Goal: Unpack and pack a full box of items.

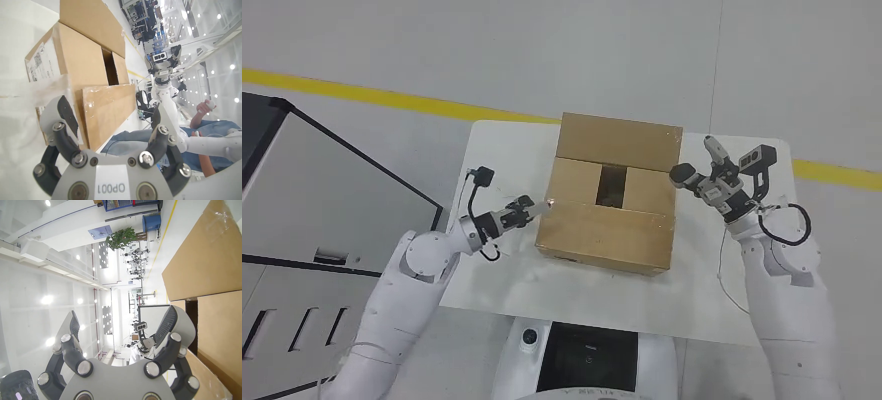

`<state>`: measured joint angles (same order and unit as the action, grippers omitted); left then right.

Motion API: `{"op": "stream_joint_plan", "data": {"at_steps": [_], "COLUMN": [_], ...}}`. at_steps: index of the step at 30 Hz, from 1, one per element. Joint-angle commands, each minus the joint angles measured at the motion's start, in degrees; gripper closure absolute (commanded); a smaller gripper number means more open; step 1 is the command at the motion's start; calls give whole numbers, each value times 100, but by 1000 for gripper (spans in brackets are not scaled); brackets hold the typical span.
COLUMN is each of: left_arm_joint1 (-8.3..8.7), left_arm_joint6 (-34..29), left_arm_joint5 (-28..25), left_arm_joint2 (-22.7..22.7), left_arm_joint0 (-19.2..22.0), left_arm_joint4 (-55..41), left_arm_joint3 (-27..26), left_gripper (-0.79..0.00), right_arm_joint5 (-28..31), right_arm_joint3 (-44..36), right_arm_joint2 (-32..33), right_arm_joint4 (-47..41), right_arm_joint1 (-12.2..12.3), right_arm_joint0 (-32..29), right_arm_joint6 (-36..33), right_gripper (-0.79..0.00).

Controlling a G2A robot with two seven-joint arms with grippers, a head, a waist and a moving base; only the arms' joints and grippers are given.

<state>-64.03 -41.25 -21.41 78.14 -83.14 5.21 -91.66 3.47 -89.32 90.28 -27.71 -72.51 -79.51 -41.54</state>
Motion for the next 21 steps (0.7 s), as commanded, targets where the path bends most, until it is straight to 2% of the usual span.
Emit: {"op": "stream_joint_plan", "data": {"at_steps": [1,9,16,21], "left_arm_joint1": [-8,-23,8,37], "left_arm_joint6": [90,101,-163,-460], "left_arm_joint5": [-46,-184,-213,-493], "left_arm_joint2": [-82,-263,-151,-80], "left_arm_joint0": [-31,75,55,7], "left_arm_joint4": [68,-118,-703,-1144], "left_arm_joint3": [28,33,-62,-79], "left_gripper": [-785,-785,-785,-785], "right_arm_joint5": [6,-28,-19,-7], "right_arm_joint3": [34,15,66,124], "right_arm_joint2": [0,-33,-71,-132], "right_arm_joint4": [2,19,-22,-30], "right_arm_joint1": [8,36,54,64], "right_arm_joint0": [-1,-33,-41,-31], "right_arm_joint6": [-5,33,50,51], "right_gripper": [-785,-785,-785,-785]}}
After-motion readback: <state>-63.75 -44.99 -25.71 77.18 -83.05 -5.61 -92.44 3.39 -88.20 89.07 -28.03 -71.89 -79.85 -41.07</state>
